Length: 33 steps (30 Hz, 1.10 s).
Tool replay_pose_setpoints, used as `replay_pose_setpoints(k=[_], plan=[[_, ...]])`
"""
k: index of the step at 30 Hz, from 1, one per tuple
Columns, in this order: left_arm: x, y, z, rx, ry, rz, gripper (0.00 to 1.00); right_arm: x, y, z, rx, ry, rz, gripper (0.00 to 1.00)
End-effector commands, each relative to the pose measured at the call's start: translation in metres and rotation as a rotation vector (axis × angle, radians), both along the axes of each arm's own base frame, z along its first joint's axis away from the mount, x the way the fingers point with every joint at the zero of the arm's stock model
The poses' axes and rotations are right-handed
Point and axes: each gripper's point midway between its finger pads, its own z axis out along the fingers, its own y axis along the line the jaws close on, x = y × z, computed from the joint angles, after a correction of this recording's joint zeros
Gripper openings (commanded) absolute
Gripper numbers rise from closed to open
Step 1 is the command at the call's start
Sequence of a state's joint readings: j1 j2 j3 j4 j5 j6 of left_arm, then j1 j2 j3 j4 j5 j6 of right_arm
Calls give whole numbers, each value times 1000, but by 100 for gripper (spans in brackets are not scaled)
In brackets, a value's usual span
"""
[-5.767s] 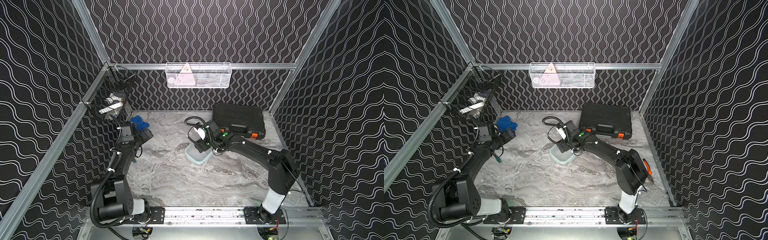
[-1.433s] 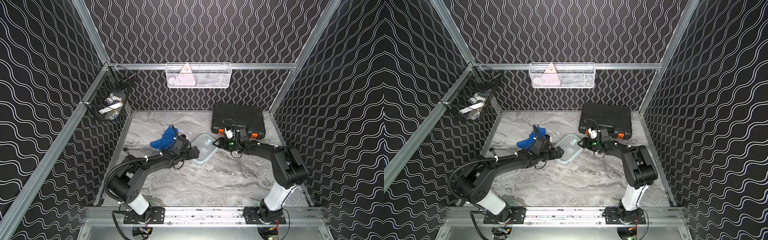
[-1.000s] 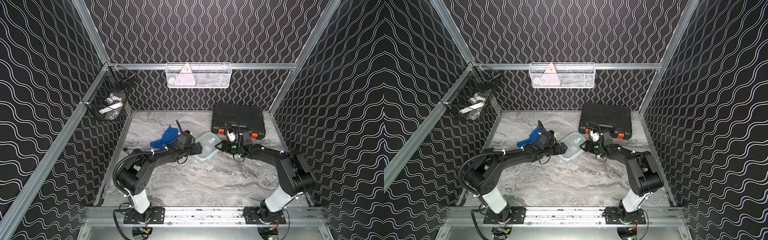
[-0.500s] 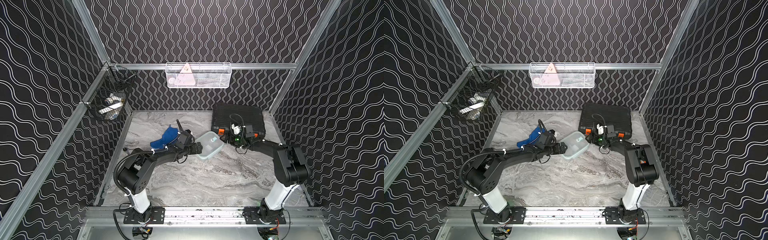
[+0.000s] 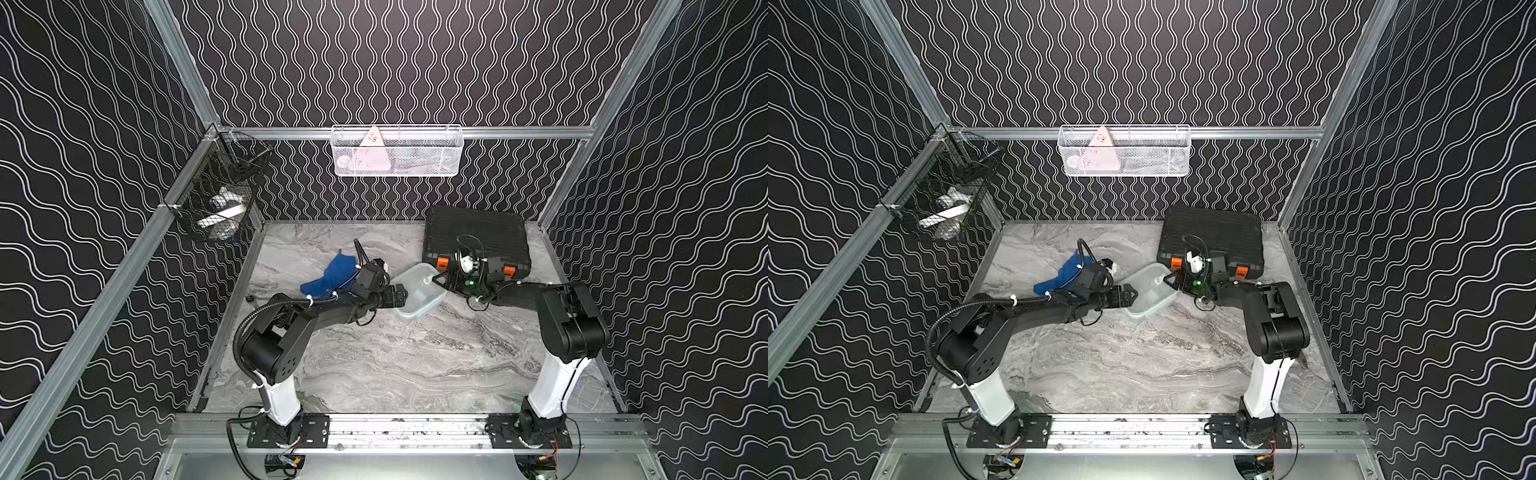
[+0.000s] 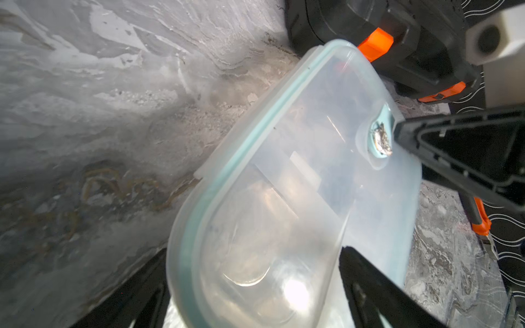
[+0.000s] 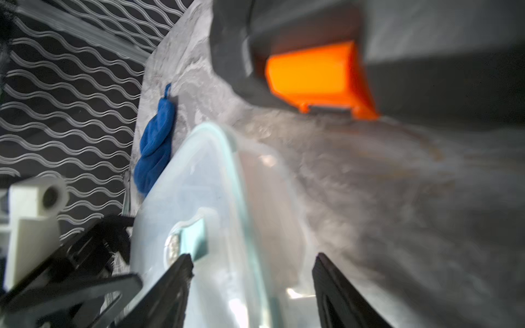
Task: Wipe the insides of the lunch boxes
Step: Adjust the lunch box at the center of the board.
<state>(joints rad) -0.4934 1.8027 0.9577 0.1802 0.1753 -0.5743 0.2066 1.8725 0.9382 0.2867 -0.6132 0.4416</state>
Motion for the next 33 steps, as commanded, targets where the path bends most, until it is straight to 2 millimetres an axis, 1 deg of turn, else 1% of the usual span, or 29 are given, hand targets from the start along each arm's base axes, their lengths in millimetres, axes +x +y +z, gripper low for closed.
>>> replay_pose_setpoints(k=[1, 3, 6, 11, 13, 15, 17, 19, 20, 22, 25, 27, 29, 30, 33], plan=[[-14, -2, -21, 31, 84, -50, 93, -21, 5, -1, 35, 28, 12, 63], [-11, -5, -23, 26, 88, -55, 93, -33, 2, -1, 40, 41, 3, 59], [-7, -8, -25, 25, 93, -62, 93, -53, 0, 1, 21, 56, -17, 57], [0, -7, -25, 51, 91, -69, 93, -83, -7, -3, -9, 109, -93, 57], [2, -5, -25, 59, 95, -71, 93, -92, -11, -5, -16, 127, -134, 59], [4, -2, -26, 64, 100, -69, 93, -96, -18, -4, -38, 125, -172, 63], [6, 0, -25, 68, 101, -63, 93, -95, -24, 0, -67, 111, -196, 64], [6, 6, -22, 79, 97, -50, 93, -93, -26, 9, -87, 95, -199, 65], [7, 12, -18, 88, 91, -34, 94, -91, -27, 15, -98, 91, -202, 66], [10, 29, -4, 106, 73, 15, 94, -88, -34, 28, -134, 77, -231, 69], [10, 59, 26, 139, 18, 91, 97, -82, -48, 50, -193, 5, -283, 72], [5, 69, 41, 131, -4, 118, 98, -75, -50, 64, -209, -59, -282, 74], [-3, 65, 44, 70, 5, 117, 98, -65, -43, 70, -208, -89, -251, 74], [-9, 61, 41, 16, 24, 122, 98, -59, -37, 70, -207, -88, -228, 74], [-26, 47, 22, -158, 96, 152, 94, -45, -13, 70, -240, -111, -158, 72]])
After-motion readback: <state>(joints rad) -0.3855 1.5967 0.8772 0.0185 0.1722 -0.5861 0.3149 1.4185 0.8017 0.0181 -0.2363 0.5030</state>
